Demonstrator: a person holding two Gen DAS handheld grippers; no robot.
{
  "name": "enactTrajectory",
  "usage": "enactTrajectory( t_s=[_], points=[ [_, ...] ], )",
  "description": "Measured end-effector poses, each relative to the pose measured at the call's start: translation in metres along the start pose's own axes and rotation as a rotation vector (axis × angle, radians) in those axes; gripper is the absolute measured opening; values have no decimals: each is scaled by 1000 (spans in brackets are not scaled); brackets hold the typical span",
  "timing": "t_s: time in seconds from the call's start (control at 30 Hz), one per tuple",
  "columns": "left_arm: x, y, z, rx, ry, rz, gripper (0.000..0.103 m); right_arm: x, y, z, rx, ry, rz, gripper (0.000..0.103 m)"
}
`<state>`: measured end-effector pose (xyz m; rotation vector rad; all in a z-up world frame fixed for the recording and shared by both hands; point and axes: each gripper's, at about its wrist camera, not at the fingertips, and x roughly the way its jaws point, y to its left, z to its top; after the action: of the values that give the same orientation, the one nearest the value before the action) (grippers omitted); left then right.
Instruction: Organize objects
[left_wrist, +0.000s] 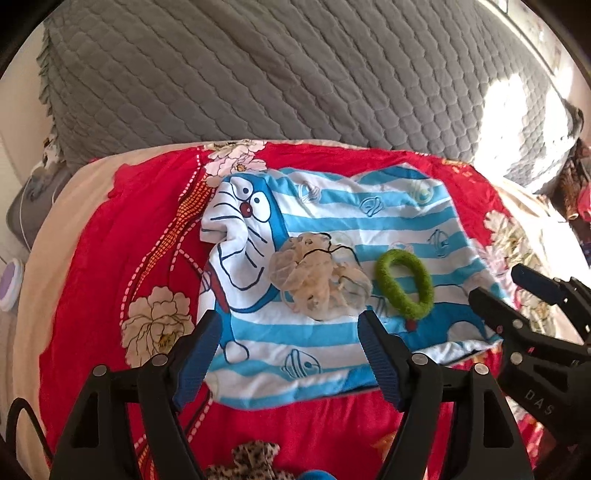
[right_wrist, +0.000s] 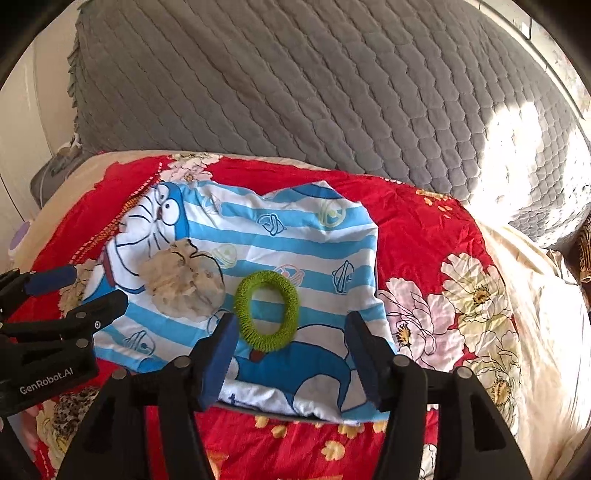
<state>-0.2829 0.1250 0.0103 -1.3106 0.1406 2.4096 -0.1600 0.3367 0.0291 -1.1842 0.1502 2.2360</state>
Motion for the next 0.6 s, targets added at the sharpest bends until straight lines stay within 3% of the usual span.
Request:
enactTrajectory(
  t_s=[0.2,0.6],
  points=[
    [-28,0,-8,19,-30,14,79,-24,1,-12,4,-15,22,66],
    [-58,11,-45,33,4,20,80,-66,9,-44,-13,-22,50,68]
  ],
)
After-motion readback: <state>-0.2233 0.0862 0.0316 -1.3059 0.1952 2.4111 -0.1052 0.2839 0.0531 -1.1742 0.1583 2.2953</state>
